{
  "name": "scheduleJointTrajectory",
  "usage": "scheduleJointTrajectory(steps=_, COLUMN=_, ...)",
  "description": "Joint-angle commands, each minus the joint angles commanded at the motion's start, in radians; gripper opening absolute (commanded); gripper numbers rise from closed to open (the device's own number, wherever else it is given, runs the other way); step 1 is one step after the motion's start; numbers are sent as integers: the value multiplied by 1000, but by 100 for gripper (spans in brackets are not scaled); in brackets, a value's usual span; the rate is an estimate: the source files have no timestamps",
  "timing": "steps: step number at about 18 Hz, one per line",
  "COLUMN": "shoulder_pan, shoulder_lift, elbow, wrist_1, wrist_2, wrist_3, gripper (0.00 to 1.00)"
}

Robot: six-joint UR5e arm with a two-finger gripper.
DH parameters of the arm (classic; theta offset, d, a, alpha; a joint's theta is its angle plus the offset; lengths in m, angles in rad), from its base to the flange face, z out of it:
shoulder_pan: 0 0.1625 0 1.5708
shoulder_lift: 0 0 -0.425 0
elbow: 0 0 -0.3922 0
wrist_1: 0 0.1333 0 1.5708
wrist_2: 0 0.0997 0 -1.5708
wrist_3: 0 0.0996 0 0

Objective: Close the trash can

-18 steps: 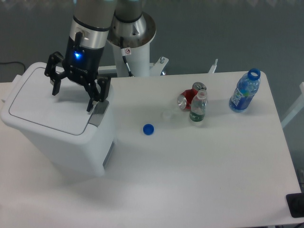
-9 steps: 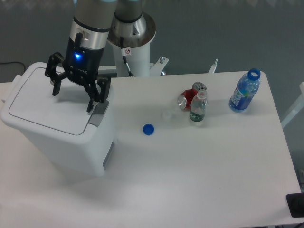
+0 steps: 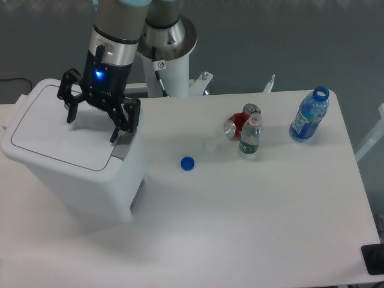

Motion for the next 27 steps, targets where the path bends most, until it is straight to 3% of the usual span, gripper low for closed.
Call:
scheduleJointTrajectory(steps=8, shoulder_pan=9, shoulder_lift=49, elbow=5, wrist_1=-3, wrist_2=-3, wrist_3=0, gripper=100)
scheduleJointTrajectory(steps=13, shoulder_pan=141, shoulder_lift=112, elbow=2, wrist_1=-6, wrist_2=2, wrist_3=73, gripper=100)
scheduleJointTrajectory(steps=17, shoulder_pan=271, shoulder_lift=117, elbow=-5, wrist_1=-5, wrist_2=0, wrist_3=142, gripper=100)
scheduleJointTrajectory(steps=27, shoulder_pan=557, shoulder_lift=86, elbow=8, wrist_1=-6, wrist_2=5, wrist_3=589, gripper=100)
